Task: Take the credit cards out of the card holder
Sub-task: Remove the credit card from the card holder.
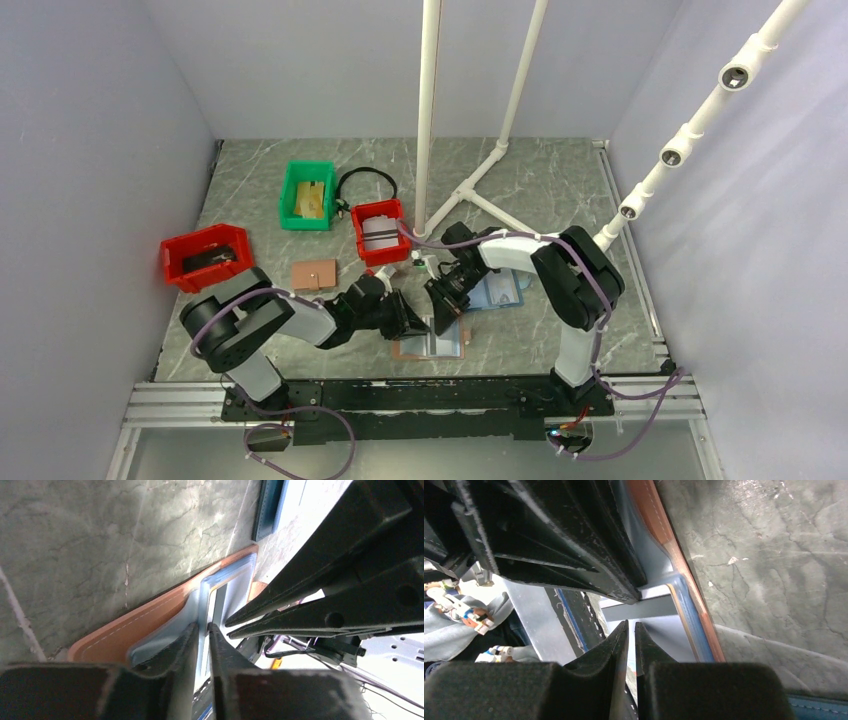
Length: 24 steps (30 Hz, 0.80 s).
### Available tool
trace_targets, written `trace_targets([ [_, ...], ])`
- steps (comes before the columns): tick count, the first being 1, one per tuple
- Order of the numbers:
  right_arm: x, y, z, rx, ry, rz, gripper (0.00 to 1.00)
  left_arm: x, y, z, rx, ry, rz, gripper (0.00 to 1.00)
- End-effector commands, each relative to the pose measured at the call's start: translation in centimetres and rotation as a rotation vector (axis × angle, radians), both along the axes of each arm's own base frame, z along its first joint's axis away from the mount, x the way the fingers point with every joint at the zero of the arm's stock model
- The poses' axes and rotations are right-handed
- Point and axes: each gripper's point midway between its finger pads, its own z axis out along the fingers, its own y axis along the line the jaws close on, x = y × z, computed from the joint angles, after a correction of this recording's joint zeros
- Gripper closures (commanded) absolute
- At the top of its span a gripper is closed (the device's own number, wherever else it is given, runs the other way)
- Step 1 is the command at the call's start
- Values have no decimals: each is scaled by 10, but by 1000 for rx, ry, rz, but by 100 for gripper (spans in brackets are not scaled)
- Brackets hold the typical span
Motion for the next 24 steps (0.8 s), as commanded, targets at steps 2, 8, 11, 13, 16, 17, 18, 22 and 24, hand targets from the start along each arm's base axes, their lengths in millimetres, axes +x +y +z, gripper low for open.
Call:
trace_targets([
  [2,4,-4,-16,-46,-49,19,87,-2,-2,-13,24,14,4,88],
  [8,9,-4,-10,-33,-84,35,86,-3,7,-22,76,10,16,100],
  [11,14,-3,4,7,-123,56,84,-4,22,-28,135,4,45,100],
  [13,17,-2,16,46,-151,62,80,-4,31,-27,160,-9,68,100],
  [16,19,-3,29,93,-176,62,76,-4,43,-24,194,-25,100,100],
  [17,19,-4,30,95,-176,59,76,-3,46,-21,200,-33,108,100],
  [18,20,-5,30,93,-173,55,75,-3,49,-19,209,-39,117,100],
  [22,21,-9,22,66,-139,35,75,0,54,-7,205,-72,137,100],
  [24,20,-10,20,59,-127,29,75,1,52,3,177,-98,131,99],
])
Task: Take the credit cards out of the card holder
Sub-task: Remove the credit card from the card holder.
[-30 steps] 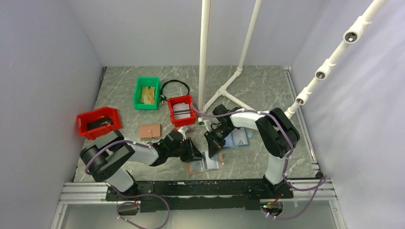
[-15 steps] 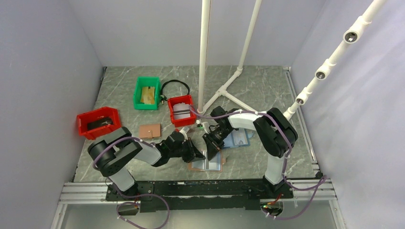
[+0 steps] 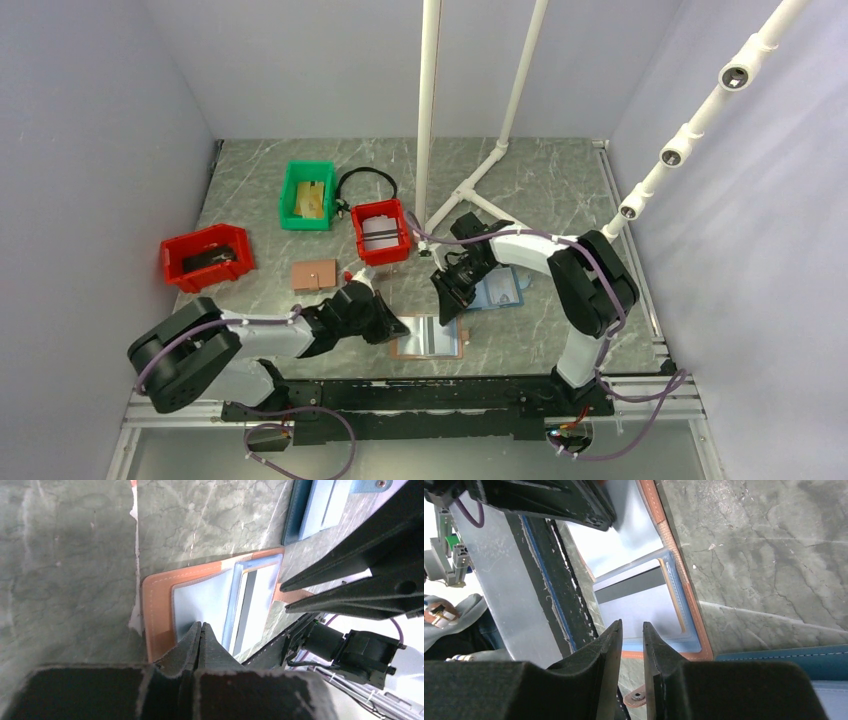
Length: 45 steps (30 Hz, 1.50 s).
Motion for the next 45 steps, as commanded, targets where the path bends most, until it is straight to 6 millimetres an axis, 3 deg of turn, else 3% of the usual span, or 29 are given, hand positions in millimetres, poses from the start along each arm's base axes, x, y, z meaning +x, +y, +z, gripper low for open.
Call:
trace_targets([
  [1,4,-1,0,-6,-6,2,75,1,11,6,32,-56,3,95],
  [4,5,-3,-4,-31,-9,-12,72,0,0,22,-14,-103,-59,84],
  [8,10,-6,-3,-49,-28,-33,68,-3,-19,35,-67,-127,-141,81],
  [15,13,-8,1,-47,-17,-58,67,-6,-44,28,-50,-97,-213,75],
  [21,13,-10,1,-51,24,-72,67,-6,-39,-3,41,2,-165,72],
  [27,14,-13,0,-60,48,-90,66,-3,-34,-20,72,51,-100,70],
  [38,4,-8,1,-21,156,-85,67,1,-37,-17,24,22,-55,70],
  [45,30,-21,4,-87,-45,-150,65,1,-28,-17,52,13,-32,71],
])
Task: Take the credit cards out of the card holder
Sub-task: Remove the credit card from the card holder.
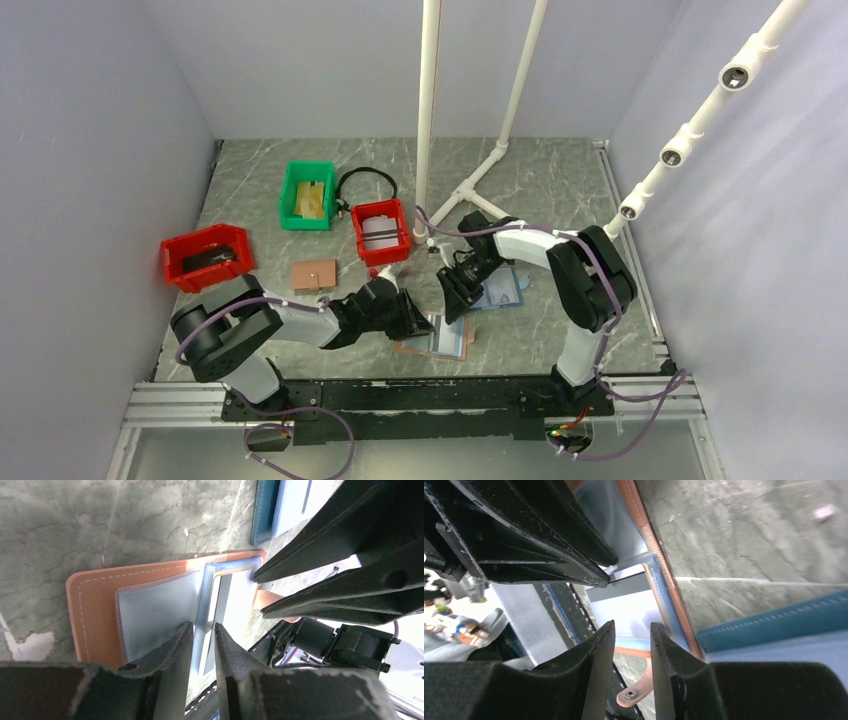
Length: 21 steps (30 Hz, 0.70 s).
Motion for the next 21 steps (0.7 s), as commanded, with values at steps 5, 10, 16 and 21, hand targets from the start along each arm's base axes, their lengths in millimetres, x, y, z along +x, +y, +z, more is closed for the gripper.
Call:
trace_targets([
  [5,31,-12,6,-62,-171,-53,63,-2,19,-21,91,10,43,71],
  [10,32,-14,2,-80,-169,-52,62,-2,19,-19,82,6,44,71],
  [16,29,-12,-4,-91,-145,-39,60,-2,17,-16,88,-4,37,71],
  [21,22,-6,-1,-54,-112,-20,60,-1,16,-13,85,-10,36,71],
])
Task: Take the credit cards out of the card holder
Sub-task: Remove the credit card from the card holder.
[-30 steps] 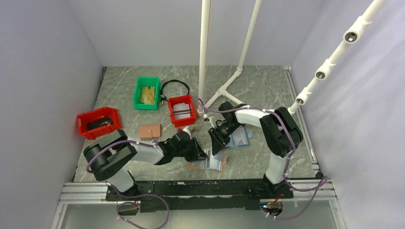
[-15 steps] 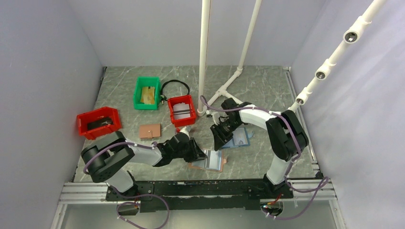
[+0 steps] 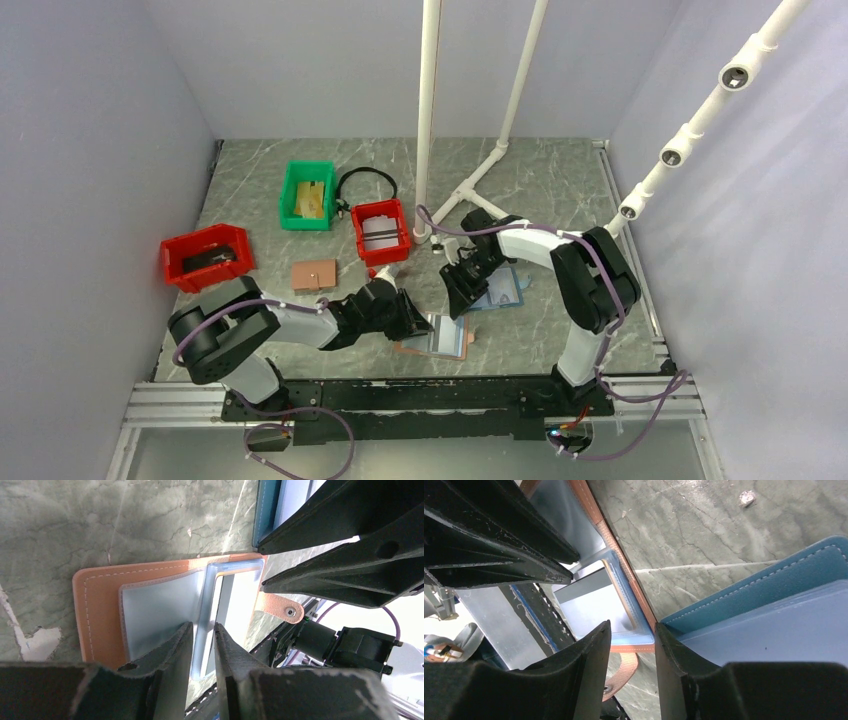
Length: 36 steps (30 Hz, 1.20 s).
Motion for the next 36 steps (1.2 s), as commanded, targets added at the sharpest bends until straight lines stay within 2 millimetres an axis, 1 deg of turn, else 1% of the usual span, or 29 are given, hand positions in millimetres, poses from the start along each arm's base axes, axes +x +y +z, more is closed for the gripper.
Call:
trace_targets([
  [1,0,10,8,47,12,18,60,-2,12,-13,72,3,19,70],
  [4,-5,16,18,105,30,30,62,-2,11,-11,66,-1,15,70],
  [8,-3,19,27,133,-2,32,64,-2,9,-9,61,-7,7,69],
  [16,-7,22,33,167,22,42,67,-2,9,-2,50,-27,1,64],
  [19,-9,24,36,187,35,45,68,-2,11,2,43,-39,1,58],
  [23,-13,26,41,226,77,44,71,-5,10,9,19,-66,-23,44],
  [26,-14,25,41,242,108,39,71,-8,9,13,12,-83,-58,36],
  [29,-18,27,42,259,140,42,71,-11,5,14,11,-95,-104,32],
  [33,-21,28,41,273,177,43,72,-15,-1,17,7,-113,-167,30],
  [36,-23,28,37,267,199,40,76,-16,-2,19,31,-130,-208,29],
])
